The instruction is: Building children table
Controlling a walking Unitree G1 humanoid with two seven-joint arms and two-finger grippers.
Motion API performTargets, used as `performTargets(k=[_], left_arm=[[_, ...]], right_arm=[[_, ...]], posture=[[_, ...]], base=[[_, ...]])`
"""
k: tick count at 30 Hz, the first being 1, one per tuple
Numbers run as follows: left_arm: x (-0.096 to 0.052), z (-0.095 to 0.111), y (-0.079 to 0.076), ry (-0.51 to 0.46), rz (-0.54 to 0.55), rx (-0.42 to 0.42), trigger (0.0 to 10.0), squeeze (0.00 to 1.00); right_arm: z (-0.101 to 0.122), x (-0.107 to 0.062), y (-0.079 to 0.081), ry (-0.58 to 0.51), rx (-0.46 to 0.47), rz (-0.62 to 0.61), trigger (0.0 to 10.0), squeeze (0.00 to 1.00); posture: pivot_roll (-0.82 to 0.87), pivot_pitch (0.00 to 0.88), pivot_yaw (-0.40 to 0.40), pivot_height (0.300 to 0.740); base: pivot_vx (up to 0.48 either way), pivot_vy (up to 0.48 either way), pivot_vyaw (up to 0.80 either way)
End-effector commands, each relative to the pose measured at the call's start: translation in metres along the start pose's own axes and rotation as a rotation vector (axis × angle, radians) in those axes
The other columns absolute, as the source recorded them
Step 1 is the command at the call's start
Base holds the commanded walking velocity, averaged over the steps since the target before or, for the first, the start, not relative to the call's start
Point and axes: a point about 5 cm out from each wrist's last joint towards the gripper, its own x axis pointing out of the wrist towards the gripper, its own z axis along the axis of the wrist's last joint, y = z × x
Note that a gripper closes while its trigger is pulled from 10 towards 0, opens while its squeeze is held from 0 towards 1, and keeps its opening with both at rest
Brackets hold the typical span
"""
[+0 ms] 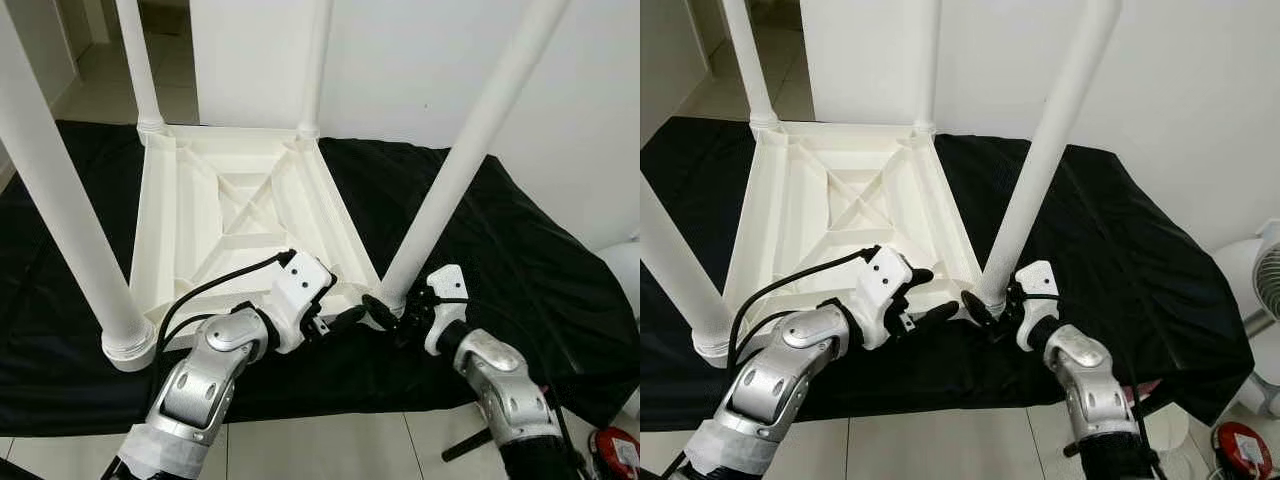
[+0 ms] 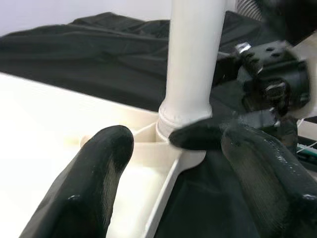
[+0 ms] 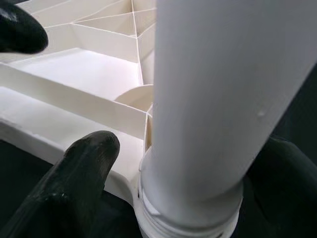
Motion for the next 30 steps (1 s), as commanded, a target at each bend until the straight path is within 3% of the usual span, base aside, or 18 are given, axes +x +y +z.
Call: performTargets(k=[1,6,9,16,17,18,19,29,30], left_arm=[[0.003,0.0,0.002,0.007,0.055,0.008,10.0,0.0],[0.004,0.001,-0.002,0.009,0.027,0.004,10.0,0.0],[0.003,-0.002,-0.011,0.02,-0.021,-0.008,10.0,0.0],[0.002,-0.006,-0.014,0.033,-0.032,-0.005,10.0,0.0],[0.002,-0.007,-0.017,0.038,-0.04,0.001,10.0,0.0],[0.002,-0.007,-0.017,0.038,-0.04,0.001,10.0,0.0],[0.002,-0.008,-0.019,0.041,-0.047,0.005,10.0,0.0],[0.002,-0.01,-0.021,0.053,-0.058,0.015,10.0,0.0],[0.002,-0.007,-0.022,0.041,-0.062,0.008,10.0,0.0]], right_arm=[[0.0,0.002,-0.003,0.003,-0.016,0.021,10.0,0.0],[0.003,0.013,-0.007,0.012,-0.057,0.05,10.0,0.0],[0.004,0.022,-0.012,0.018,-0.07,0.072,10.0,0.0],[0.003,0.026,-0.014,0.019,-0.079,0.094,10.0,0.0],[-0.002,0.027,-0.014,0.024,-0.059,0.097,2.8,0.0],[-0.002,0.027,-0.014,0.024,-0.059,0.097,2.8,0.0],[-0.006,0.028,-0.013,0.028,-0.041,0.104,0.0,0.0],[-0.02,0.023,-0.007,0.034,-0.003,0.104,0.0,0.0],[-0.022,0.02,-0.006,0.023,0.018,0.066,10.0,0.0]], posture=[[0.0,0.0,-0.11,0.74],[0.0,0.0,-0.108,0.74],[0.01,0.0,-0.108,0.74],[0.01,0.0,-0.108,0.74],[0.03,0.0,-0.115,0.74],[0.03,0.0,-0.115,0.74],[0.03,0.0,-0.115,0.74],[0.02,0.0,-0.107,0.74],[0.01,0.0,-0.107,0.74]], base=[[0.0,0.0,0.0],[0.0,0.0,0.0],[0.0,0.0,0.0],[0.0,0.0,0.0],[0.0,0.0,0.0],[0.0,0.0,0.0],[0.0,0.0,0.0],[0.0,0.0,0.0],[0.0,0.0,0.0]])
